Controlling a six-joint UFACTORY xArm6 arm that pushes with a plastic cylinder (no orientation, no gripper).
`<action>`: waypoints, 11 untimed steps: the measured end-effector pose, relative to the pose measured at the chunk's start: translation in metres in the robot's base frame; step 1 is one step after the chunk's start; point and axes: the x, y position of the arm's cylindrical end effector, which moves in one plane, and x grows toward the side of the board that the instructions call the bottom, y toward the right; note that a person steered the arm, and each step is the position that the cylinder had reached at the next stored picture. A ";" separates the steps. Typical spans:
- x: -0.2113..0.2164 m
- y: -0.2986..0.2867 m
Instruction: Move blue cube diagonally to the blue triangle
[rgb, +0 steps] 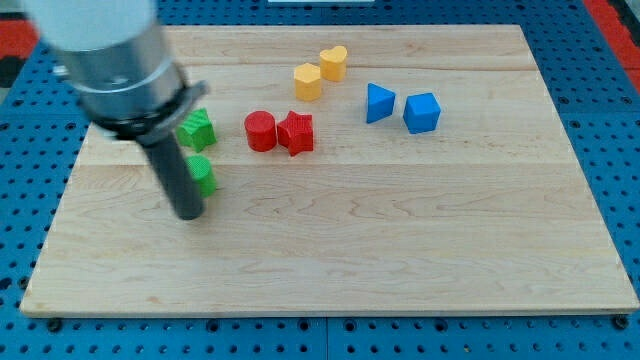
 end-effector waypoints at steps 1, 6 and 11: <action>-0.028 -0.028; -0.122 0.346; -0.105 0.180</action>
